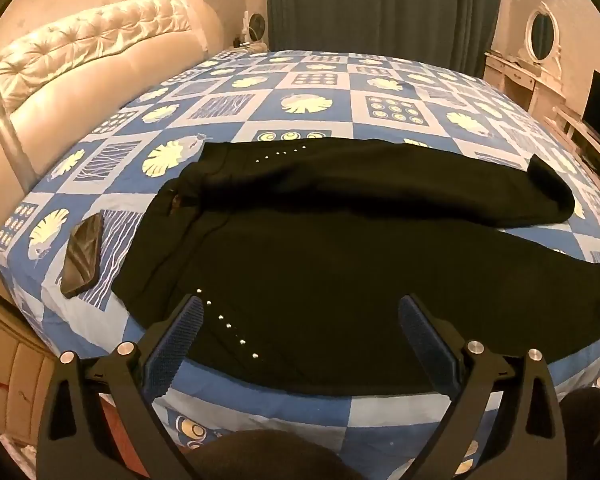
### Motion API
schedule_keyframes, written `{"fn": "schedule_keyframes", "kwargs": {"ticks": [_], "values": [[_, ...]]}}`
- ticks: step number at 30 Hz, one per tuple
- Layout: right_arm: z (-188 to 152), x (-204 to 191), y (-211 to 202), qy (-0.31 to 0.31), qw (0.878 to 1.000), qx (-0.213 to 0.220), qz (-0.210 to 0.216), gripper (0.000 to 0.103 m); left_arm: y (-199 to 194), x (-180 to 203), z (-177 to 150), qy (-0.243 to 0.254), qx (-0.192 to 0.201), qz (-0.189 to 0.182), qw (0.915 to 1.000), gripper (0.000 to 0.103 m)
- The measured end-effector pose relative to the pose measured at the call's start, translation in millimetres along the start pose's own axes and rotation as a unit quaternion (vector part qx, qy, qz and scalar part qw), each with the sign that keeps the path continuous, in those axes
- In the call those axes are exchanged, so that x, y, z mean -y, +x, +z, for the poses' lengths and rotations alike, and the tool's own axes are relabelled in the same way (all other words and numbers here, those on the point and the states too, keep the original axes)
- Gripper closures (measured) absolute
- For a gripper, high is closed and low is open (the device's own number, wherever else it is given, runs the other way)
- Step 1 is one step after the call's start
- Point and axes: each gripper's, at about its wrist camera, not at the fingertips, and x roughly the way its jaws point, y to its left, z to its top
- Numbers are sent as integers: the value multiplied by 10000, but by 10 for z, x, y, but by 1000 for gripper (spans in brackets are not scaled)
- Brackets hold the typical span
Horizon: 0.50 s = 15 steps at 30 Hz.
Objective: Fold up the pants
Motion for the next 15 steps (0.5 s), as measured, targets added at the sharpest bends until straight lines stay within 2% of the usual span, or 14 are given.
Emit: {"fn": "schedule_keyframes", "kwargs": {"ticks": [4,5,15], "values": [[-9,-12,1,-19,10000,4,-25,2,14,-62,17,-179,-80,-35,9998,6],[-26,-19,-18,-27,10000,1,-24,2,30,-33,-5,60,-23,-4,10000,6],[-19,-19,4,-32,10000,-12,-25,2,69,-15,11,66,-17,43,10000,6]]}}
